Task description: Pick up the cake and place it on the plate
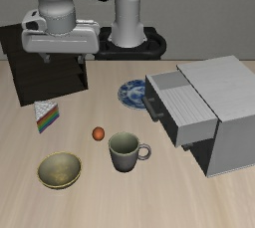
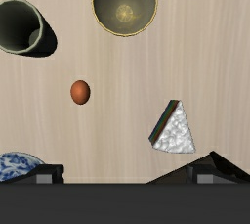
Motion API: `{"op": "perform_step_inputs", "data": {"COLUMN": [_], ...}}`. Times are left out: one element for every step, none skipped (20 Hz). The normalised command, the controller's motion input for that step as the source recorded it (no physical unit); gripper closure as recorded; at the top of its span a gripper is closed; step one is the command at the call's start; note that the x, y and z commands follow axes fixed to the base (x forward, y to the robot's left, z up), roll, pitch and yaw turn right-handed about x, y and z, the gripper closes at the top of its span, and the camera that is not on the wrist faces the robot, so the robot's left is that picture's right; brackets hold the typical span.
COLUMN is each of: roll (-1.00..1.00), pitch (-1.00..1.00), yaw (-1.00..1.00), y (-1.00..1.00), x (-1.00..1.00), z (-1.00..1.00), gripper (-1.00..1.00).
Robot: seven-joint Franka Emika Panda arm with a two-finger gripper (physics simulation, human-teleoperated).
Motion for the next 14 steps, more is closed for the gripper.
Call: {"op": "perform_step_inputs", "data": {"roll": [0.00, 0.00, 0.00, 0.00, 0.00, 0.00, 0.00, 0.00, 0.00, 0.00, 0.00, 0.00, 0.00, 0.00], "pitch": [0.00, 0.00, 0.00, 0.00, 0.00, 0.00, 0.00, 0.00, 0.00, 0.00, 0.00, 0.00, 0.00, 0.00], "yaw": [0.00, 0.00, 0.00, 0.00, 0.00, 0.00, 0.00, 0.00, 0.00, 0.00, 0.00, 0.00, 0.00, 0.00], "y": [-1.00, -1.00, -1.00, -1.00, -1.00, -1.00, -1.00, 0.00, 0.00, 0.00, 0.00, 0.00, 0.00, 0.00], "x": [0.00, 0.00, 0.00, 0.00, 0.00, 0.00, 0.00, 0.00, 0.00, 0.00, 0.00, 0.00, 0.00, 0.00], "z": [0.00, 0.00, 0.00, 0.00, 0.00, 0.00, 0.00, -1.00, -1.00, -1.00, -1.00, -1.00, -1.00, -1.00], "gripper": [-1.00, -1.00, -1.00, -1.00, -1.00, -1.00, -1.00, -1.00, -1.00, -1.00, -1.00, -1.00, -1.00, -1.00]}}
